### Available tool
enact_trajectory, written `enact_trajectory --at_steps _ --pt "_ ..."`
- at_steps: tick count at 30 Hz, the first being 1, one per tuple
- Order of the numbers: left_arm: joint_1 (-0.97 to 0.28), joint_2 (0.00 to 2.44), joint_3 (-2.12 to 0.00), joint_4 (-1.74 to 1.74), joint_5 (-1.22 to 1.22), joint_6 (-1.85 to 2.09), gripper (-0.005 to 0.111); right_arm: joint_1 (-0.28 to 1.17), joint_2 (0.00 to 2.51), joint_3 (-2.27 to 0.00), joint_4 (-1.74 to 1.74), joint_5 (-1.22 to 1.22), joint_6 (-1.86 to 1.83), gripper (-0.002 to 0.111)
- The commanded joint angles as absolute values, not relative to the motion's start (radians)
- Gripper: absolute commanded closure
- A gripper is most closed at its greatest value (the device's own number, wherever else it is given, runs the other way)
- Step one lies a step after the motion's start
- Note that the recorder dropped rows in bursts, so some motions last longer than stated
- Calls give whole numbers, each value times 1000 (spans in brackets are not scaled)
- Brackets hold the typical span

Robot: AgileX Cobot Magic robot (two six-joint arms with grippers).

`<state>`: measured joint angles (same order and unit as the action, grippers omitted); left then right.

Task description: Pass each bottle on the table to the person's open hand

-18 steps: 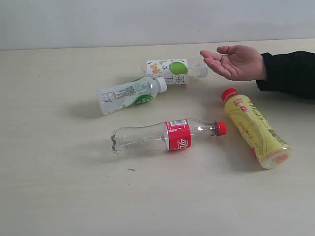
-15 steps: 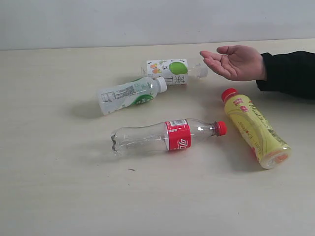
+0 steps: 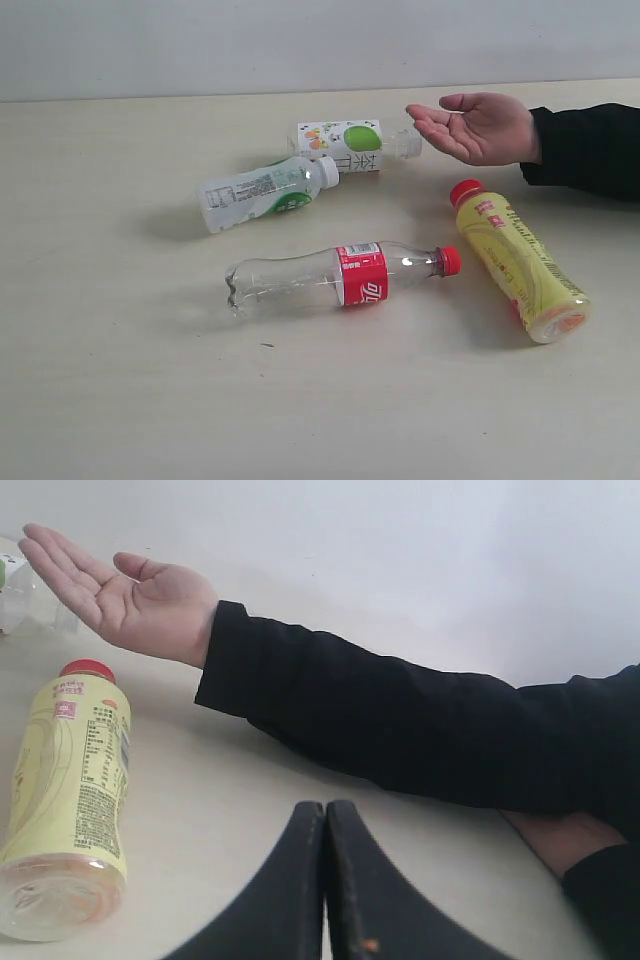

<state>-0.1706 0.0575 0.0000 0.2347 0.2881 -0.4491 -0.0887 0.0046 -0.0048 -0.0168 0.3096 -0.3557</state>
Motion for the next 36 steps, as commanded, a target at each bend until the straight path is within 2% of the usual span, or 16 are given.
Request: enact_trajectory --at_steps 1,27,28,36 --pt "-169 55 0 233 288 -446 107 -94 0 0 -25 300 -363 108" --pt "-169 55 0 260 271 -423 107 -94 0 0 -25 300 -363 108" --pt "-169 55 0 257 237 -428 107 -94 0 0 -25 300 -363 108" --pt "-169 55 0 228 -495 -770 107 -94 0 0 -25 300 -363 108"
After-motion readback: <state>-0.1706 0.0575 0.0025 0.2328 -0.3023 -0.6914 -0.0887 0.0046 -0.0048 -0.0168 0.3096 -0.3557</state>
